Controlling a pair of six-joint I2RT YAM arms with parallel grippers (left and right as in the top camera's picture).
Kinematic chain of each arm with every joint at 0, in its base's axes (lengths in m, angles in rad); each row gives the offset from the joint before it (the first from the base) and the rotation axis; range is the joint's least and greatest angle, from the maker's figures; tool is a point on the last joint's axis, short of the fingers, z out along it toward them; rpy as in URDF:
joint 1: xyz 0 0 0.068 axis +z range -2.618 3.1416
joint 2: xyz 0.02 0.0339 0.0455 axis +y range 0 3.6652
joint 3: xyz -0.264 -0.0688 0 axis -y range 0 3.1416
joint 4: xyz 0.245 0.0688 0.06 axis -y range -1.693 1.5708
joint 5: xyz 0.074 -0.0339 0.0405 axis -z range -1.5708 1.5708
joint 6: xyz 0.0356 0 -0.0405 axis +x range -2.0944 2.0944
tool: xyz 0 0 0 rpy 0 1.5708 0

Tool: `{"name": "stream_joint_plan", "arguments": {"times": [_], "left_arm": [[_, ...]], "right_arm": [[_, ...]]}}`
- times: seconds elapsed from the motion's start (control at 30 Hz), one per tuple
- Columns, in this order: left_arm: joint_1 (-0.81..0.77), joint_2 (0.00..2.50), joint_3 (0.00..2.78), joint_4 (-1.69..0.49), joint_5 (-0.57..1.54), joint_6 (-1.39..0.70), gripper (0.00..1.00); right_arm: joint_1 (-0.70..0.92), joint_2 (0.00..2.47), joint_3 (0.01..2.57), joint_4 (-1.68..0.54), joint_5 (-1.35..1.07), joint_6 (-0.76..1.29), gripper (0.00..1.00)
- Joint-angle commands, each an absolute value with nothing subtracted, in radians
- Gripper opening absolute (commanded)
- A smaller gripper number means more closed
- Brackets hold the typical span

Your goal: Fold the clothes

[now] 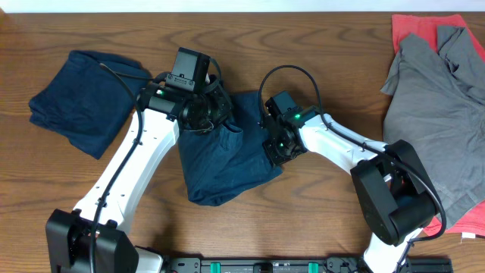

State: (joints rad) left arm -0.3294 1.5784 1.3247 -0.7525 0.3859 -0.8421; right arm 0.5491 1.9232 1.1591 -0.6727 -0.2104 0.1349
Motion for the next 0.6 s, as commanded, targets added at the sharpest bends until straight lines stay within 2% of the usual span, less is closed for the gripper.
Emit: {"name": "stream_joint_plan", "arguments": {"times": [0.0,0.07,0.2,0.43,0.57], "left_arm": [[-0.334,1.579,1.346,-0.745,0.389,-0.856,0.11],[-0.334,1.579,1.346,-0.736,0.406,-0.854,0.32],[-0.321,1.574,1.346,-0.706,0.412,-0.811,0.52],[-0.221,1.547,1.351,-0.640,0.410,-0.700,0.53],[-0.147,1.552,1.350,-0.591,0.316,-0.630,0.53]], "right_arm": [[0.565,1.935,1.132,-0.689,-0.207,0.170,0.02],[0.559,1.930,1.140,-0.709,-0.206,0.202,0.03],[0.501,1.896,1.195,-0.788,-0.165,0.251,0.08],[0.345,1.774,1.387,-0.958,-0.044,0.245,0.12],[0.311,1.693,1.453,-0.953,-0.229,0.143,0.21]]}}
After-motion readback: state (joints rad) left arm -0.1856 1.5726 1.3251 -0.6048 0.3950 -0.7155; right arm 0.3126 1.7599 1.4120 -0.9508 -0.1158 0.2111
